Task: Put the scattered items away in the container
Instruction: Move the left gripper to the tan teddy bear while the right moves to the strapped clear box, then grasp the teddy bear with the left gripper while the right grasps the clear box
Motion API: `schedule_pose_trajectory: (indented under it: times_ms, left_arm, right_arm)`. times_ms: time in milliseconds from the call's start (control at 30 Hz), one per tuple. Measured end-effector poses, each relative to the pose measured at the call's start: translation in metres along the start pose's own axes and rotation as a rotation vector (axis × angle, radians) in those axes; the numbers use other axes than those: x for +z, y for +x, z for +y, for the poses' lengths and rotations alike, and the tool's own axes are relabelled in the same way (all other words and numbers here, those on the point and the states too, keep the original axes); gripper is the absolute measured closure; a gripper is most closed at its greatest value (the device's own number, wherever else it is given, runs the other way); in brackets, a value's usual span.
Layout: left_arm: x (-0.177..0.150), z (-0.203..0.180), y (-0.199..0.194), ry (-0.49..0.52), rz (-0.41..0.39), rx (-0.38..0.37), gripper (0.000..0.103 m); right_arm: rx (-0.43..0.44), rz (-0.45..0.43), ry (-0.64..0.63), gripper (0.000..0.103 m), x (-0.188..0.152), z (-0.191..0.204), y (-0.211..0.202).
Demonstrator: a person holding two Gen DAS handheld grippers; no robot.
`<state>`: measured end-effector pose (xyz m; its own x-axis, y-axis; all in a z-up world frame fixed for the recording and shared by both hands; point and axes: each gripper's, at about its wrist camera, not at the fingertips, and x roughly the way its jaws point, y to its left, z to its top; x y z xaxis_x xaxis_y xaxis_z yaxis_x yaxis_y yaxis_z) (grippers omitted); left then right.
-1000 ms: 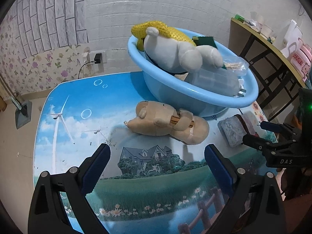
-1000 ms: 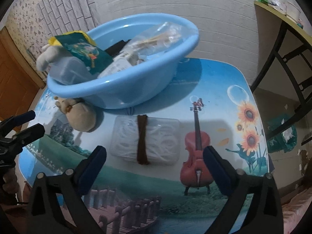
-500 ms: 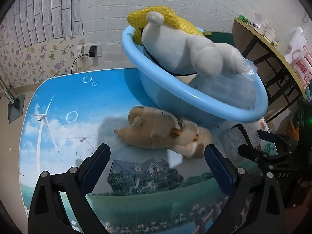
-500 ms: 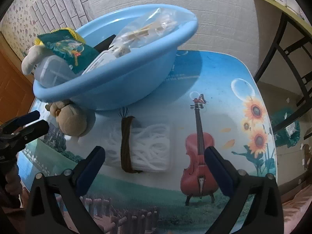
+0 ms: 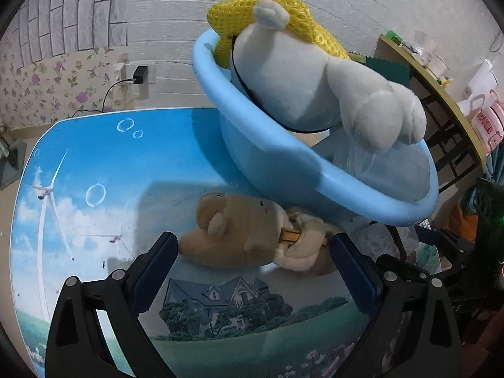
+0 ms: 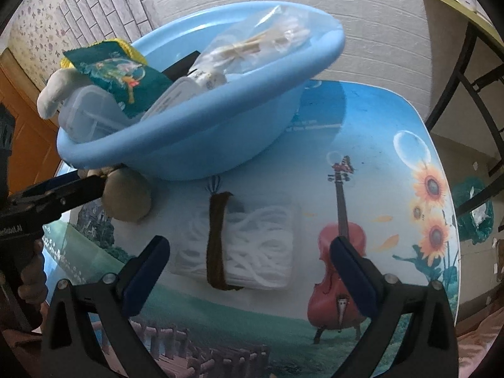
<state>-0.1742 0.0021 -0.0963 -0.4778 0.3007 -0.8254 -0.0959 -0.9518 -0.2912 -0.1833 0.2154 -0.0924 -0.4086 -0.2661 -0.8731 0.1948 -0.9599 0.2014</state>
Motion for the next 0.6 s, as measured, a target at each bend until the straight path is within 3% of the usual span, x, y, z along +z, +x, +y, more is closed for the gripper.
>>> schedule_pose_trajectory:
  times_ms: [200, 233, 267, 367, 433, 600]
  left_arm:
    - [-0.003, 0.000, -0.006, 0.040, -0.023, -0.005, 0.018]
    - [-0.004, -0.002, -0.008, 0.050, -0.028, -0.014, 0.029]
    - [-0.004, -0.003, -0.010, 0.058, -0.032, -0.016, 0.031]
    - [-0.006, -0.006, -0.013, 0.073, -0.027, -0.004, 0.032]
    - [-0.009, -0.006, -0.016, 0.071, -0.025, -0.005, 0.032]
    - [-0.018, -0.007, -0.029, 0.064, -0.034, -0.007, 0.033]
  right_arm:
    - [-0.005, 0.000, -0.002, 0.000, -0.007, 0.002, 0.003]
    - [-0.007, 0.001, -0.004, 0.000, 0.001, 0.014, 0.008]
    - [-0.006, 0.004, -0.008, 0.000, 0.002, 0.013, 0.009]
    - [0.004, 0.030, -0.043, 0.006, 0.003, 0.005, 0.003]
    - [0.021, 0.026, -0.054, 0.017, 0.002, 0.006, 0.001]
    - [0.035, -0.005, -0.052, 0.020, -0.001, 0.001, -0.011]
